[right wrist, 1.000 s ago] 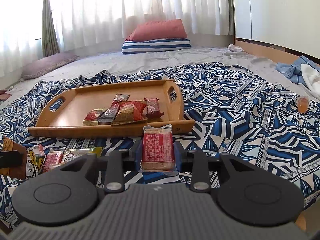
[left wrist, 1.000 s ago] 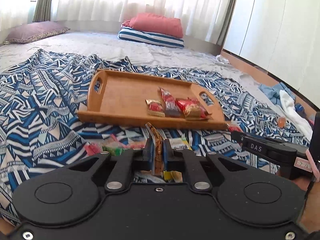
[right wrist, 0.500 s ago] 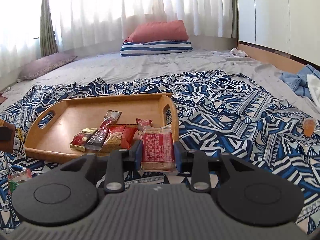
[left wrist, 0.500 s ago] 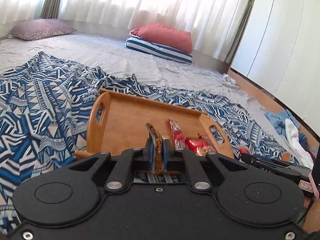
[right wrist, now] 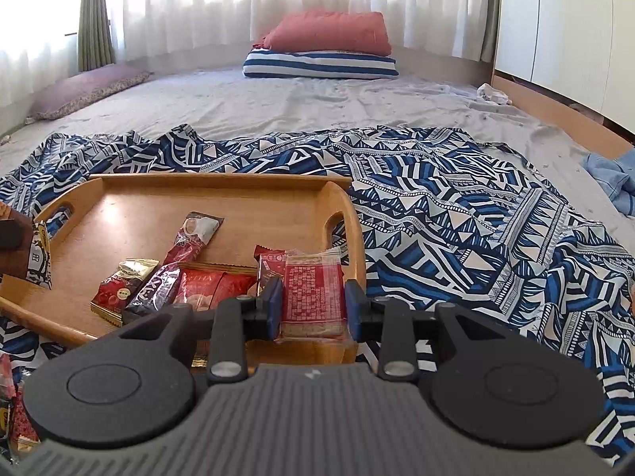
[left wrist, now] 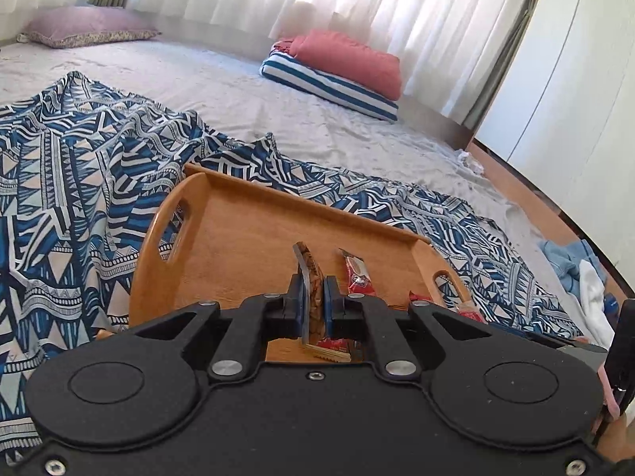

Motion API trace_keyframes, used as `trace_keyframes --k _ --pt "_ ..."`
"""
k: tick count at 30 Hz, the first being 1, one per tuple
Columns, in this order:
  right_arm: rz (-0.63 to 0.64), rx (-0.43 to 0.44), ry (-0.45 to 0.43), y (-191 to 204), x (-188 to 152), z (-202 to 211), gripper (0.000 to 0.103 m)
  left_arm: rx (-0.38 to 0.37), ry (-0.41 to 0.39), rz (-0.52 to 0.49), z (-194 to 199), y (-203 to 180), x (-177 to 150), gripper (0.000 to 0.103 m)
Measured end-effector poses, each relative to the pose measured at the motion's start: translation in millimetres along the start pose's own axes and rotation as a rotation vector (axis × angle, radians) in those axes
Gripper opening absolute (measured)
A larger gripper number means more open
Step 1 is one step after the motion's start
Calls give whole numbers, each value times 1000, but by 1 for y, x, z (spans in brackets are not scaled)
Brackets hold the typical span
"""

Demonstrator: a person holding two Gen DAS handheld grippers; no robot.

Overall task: Organize snacks
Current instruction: 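Carry both packets onto the wooden tray and open both tools to release them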

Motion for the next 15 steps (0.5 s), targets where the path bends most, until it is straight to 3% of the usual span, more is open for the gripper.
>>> trace_keyframes --k 15 --pt "-48 39 40 4 -4 -27 38 11 33 61 -41 17 -8 9"
Point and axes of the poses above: each gripper's, at about its wrist camera, not at the fingertips, and z roughly against the way its jaws point, y to its left, x to its top, the point moved 1 cm from there along -z, roughly the way its jaws point, and after that the axes turned 3 degrees about -y, right-handed, at the moved point
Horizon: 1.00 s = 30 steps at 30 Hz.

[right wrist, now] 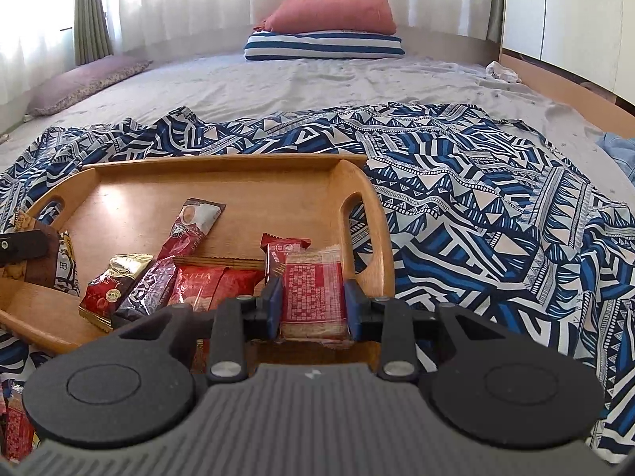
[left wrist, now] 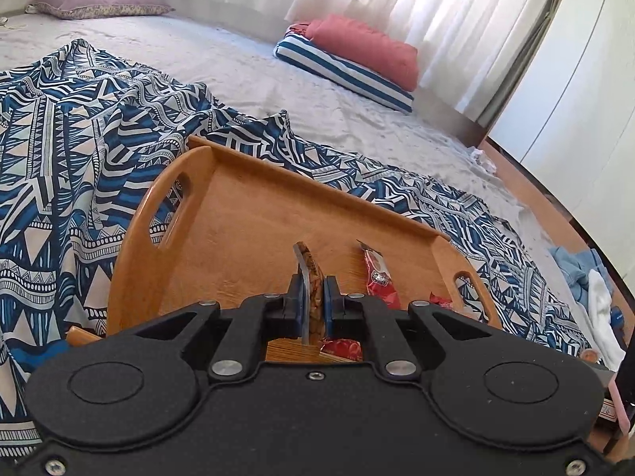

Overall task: Organize snacks
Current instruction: 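Carry both packets onto the wooden tray and open both tools to release them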

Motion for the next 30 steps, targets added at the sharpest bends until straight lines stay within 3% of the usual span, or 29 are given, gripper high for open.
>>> trace_keyframes --k 10,20,30 --pt "-42 40 6 2 2 -7 38 4 5 16 -6 4 -4 9" --pt "-105 -4 -29 -10 4 -5 38 36 18 16 -5 9 -11 12" --pt "-106 6 -20 -5 2 -7 42 87 24 -21 -2 9 -13 24"
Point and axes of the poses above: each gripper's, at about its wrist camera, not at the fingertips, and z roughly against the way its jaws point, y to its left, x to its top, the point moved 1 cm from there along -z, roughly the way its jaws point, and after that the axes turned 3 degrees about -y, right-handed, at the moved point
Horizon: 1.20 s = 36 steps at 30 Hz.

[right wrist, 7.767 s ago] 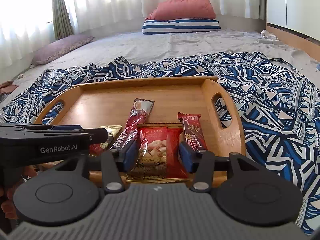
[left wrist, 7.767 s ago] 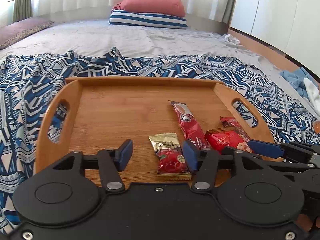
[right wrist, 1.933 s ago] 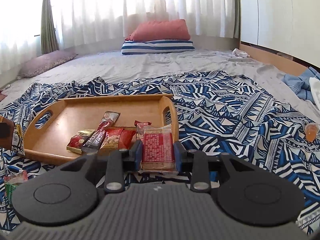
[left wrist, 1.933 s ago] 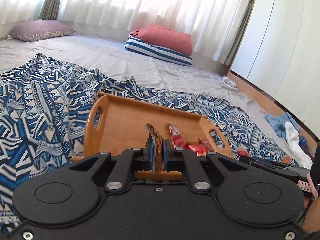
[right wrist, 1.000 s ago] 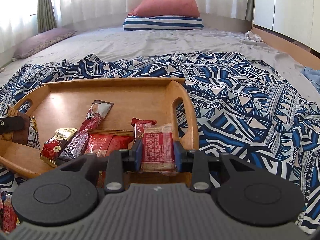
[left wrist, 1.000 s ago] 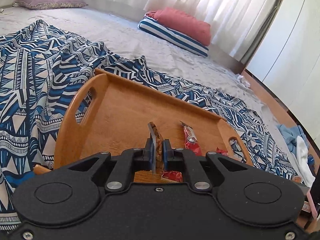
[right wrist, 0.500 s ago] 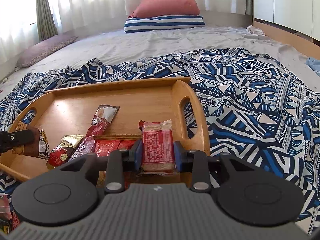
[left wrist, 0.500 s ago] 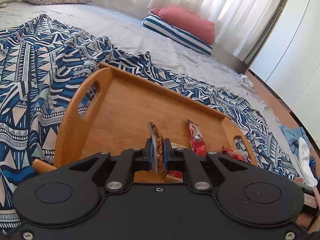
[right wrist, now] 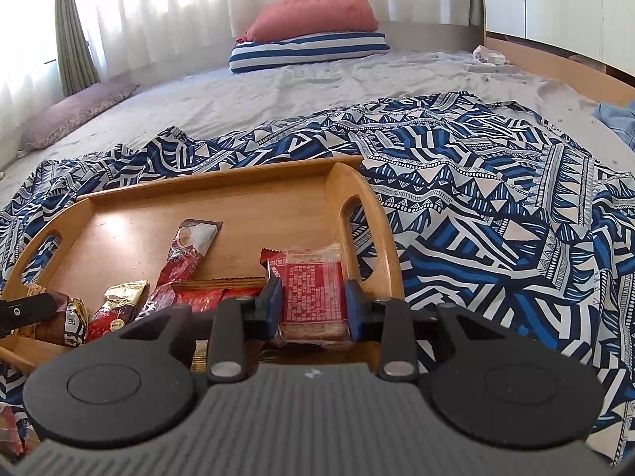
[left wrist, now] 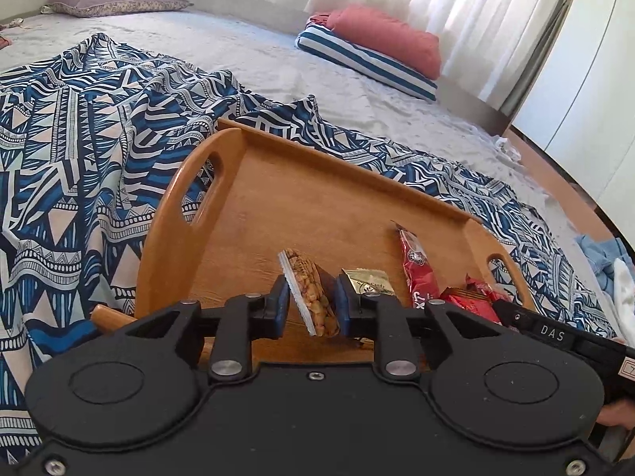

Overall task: Organize snacks
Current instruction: 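Carry both packets onto the wooden tray and open both tools to release them, then withdraw both open tools from the tray back to the snack pile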

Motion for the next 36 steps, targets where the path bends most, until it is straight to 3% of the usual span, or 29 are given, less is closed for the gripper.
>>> trace_keyframes --k 1,2,3,5,7,13,25,36 --pt "0 0 -2 0 0 1 43 6 1 -6 0 1 0 24" --pt "2 2 -4 1 0 1 55 10 -1 -10 1 1 0 25" --pt "4 4 0 1 1 2 59 13 -2 -14 2 1 0 27" --pt "5 21 5 0 1 4 64 18 -1 -18 5 1 0 37" --pt "6 25 -2 0 2 7 68 30 -10 -16 9 1 1 54" --pt "7 44 -20 -2 3 21 79 31 -54 -39 27 1 3 84" --pt "75 93 -57 4 -9 64 90 14 -121 -149 82 2 -8 98" --pt "186 154 -96 30 -36 109 95 7 -145 -241 131 13 -30 101"
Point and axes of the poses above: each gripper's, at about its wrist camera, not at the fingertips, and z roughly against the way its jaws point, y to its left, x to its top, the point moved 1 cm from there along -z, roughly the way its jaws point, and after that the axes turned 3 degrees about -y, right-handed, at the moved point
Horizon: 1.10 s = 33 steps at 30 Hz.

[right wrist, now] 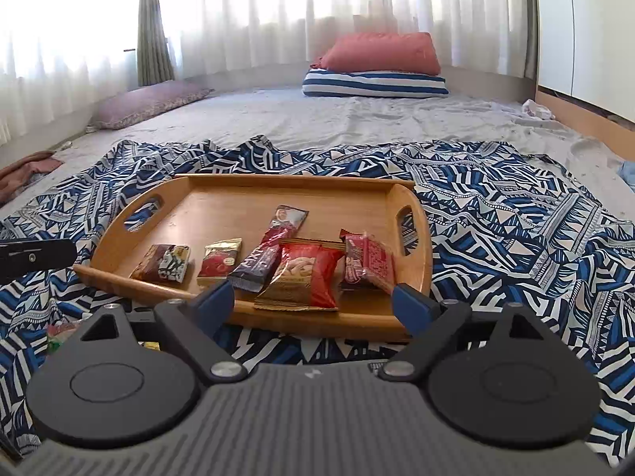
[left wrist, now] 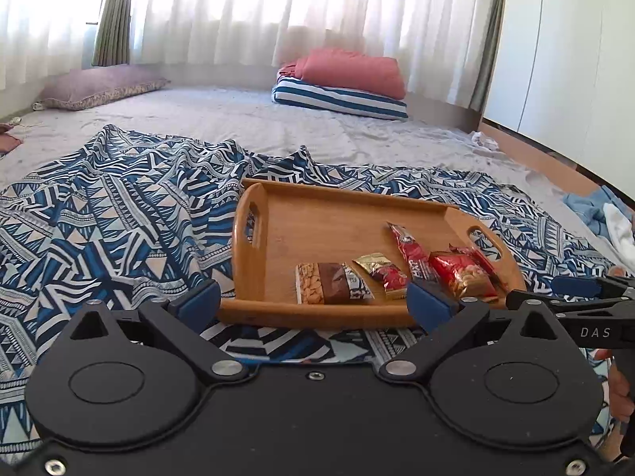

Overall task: Organize snacks
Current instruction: 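Withdraw both open tools from the tray back to the snack pile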

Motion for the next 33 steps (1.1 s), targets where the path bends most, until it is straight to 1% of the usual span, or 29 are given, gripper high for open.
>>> trace_keyframes --k 6,8,11,18,26,27,29,31,32,33 --pt "79 19 -17 23 -17 20 98 19 7 -7 20 6 -21 101" --pt "121 8 -27 31 -25 25 101 30 9 -17 26 6 -30 101" --pt "172 -12 -37 41 -35 30 102 37 20 -26 32 6 -42 101" --pt "214 -23 -47 56 -58 41 103 35 40 -75 35 -7 -64 101" --pt "242 -39 -52 71 -82 44 103 20 57 -105 30 -24 -74 101" --pt "238 -42 -56 71 -83 44 103 15 61 -103 29 -25 -75 100" --pt "226 -44 -59 71 -84 44 103 3 69 -92 26 -27 -75 94" --pt "209 -44 -57 69 -84 43 103 0 82 -75 21 -28 -75 82" --pt "199 -43 -56 68 -85 43 103 2 89 -69 18 -28 -75 79" --pt "189 -42 -54 67 -85 43 103 3 97 -64 16 -29 -75 71"
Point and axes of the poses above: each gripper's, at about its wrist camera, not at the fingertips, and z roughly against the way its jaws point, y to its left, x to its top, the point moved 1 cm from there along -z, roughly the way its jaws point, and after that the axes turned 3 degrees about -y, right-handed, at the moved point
